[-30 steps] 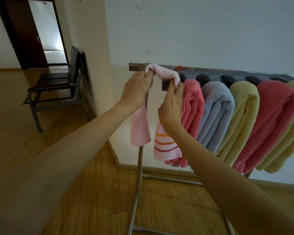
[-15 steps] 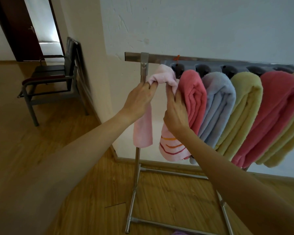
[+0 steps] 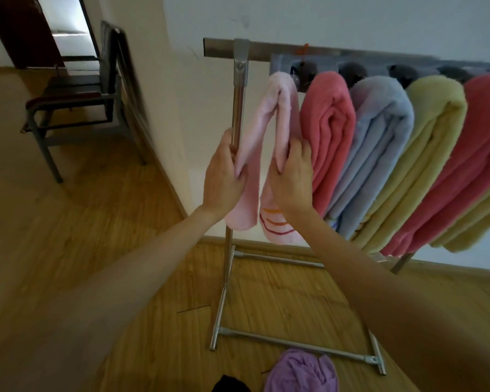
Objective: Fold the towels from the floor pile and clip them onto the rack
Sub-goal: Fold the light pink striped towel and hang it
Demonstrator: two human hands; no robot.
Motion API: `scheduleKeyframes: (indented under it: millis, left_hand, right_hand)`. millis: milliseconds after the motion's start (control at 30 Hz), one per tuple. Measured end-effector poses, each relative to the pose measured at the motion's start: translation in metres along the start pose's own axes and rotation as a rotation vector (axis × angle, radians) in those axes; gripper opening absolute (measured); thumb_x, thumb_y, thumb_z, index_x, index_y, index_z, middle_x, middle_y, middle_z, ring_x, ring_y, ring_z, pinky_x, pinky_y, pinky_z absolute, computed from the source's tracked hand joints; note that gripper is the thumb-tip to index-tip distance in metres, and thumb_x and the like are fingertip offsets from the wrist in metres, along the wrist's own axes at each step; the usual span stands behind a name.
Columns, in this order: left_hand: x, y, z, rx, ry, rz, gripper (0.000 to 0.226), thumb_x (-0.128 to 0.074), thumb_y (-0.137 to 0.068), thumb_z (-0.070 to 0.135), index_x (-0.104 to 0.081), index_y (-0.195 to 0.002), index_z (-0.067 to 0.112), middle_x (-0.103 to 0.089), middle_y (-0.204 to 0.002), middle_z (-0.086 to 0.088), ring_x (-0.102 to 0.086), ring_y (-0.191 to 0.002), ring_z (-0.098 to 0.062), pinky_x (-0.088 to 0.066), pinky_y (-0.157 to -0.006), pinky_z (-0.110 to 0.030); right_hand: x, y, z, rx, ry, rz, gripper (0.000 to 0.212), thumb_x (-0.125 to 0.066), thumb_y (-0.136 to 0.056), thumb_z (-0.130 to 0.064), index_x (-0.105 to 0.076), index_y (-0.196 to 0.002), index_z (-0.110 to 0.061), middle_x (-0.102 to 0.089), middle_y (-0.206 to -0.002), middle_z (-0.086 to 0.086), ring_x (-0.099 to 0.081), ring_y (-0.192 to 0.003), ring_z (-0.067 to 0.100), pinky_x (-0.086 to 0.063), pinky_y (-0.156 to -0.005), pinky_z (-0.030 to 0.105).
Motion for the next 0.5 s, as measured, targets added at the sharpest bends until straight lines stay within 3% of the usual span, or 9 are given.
scheduleKeyframes:
  millis: [100,167,233,367,500]
  left_hand:
    - [-0.018,0.006,-0.031,0.154,-0.044,-0.097,0.031,-0.065,-0.086,0.019,-0.058,-0.113,0.005,-0.063,-0.097,-0.009,-0.055,-0.08,-0.017,-0.043,-0.066,-0.021]
    - [-0.035,0.012,-0.051,0.241,-0.086,-0.216,0.022,-0.065,-0.085,0.024,-0.061,-0.086,0.002,-0.06,-0.08,-0.011,-0.049,-0.065,-0.018,-0.034,-0.058,-0.023]
    - [-0.041,0.02,-0.063,0.289,-0.053,-0.261,0.027,-0.064,-0.087,0.025,-0.056,-0.071,0.005,-0.056,-0.068,-0.007,-0.045,-0.056,-0.016,-0.03,-0.053,-0.024]
    - [-0.015,0.027,-0.08,0.332,-0.052,-0.137,0.016,-0.061,-0.09,0.023,-0.054,-0.082,0.011,-0.059,-0.078,-0.003,-0.053,-0.065,-0.017,-0.037,-0.053,-0.018]
    - [0.025,0.034,-0.099,0.381,-0.089,-0.009,0.017,-0.063,-0.09,0.02,-0.055,-0.097,0.007,-0.062,-0.093,-0.005,-0.062,-0.081,-0.02,-0.054,-0.066,-0.029]
  right_hand:
    - [-0.001,0.001,0.004,-0.06,0.065,-0.039,0.023,-0.056,-0.085,-0.001,-0.056,-0.107,0.005,-0.053,-0.11,0.02,-0.057,-0.087,0.03,-0.042,-0.074,0.024]
    - [0.0,0.003,0.006,-0.099,0.088,-0.055,0.02,-0.056,-0.084,-0.003,-0.058,-0.103,0.003,-0.055,-0.108,0.019,-0.057,-0.084,0.031,-0.034,-0.068,0.021]
    - [-0.001,0.008,0.009,-0.163,0.101,-0.074,0.017,-0.055,-0.085,-0.007,-0.059,-0.099,0.001,-0.056,-0.104,0.016,-0.057,-0.08,0.031,-0.034,-0.066,0.026]
    - [-0.008,0.022,0.003,-0.227,0.061,-0.081,0.011,-0.053,-0.088,-0.018,-0.051,-0.084,-0.008,-0.05,-0.086,0.008,-0.045,-0.067,0.02,-0.029,-0.062,0.026]
    - [-0.025,0.036,-0.007,-0.247,-0.151,-0.096,0.01,-0.049,-0.091,-0.016,-0.043,-0.091,-0.007,-0.044,-0.086,0.005,-0.042,-0.064,0.014,-0.029,-0.057,0.02]
Point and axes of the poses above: each hand's wrist, its own y-axis away from the middle knuckle, its own x-axis out of the back of the hand, z = x × y, the point moved 10 cm from there along -y, towards the middle knuckle
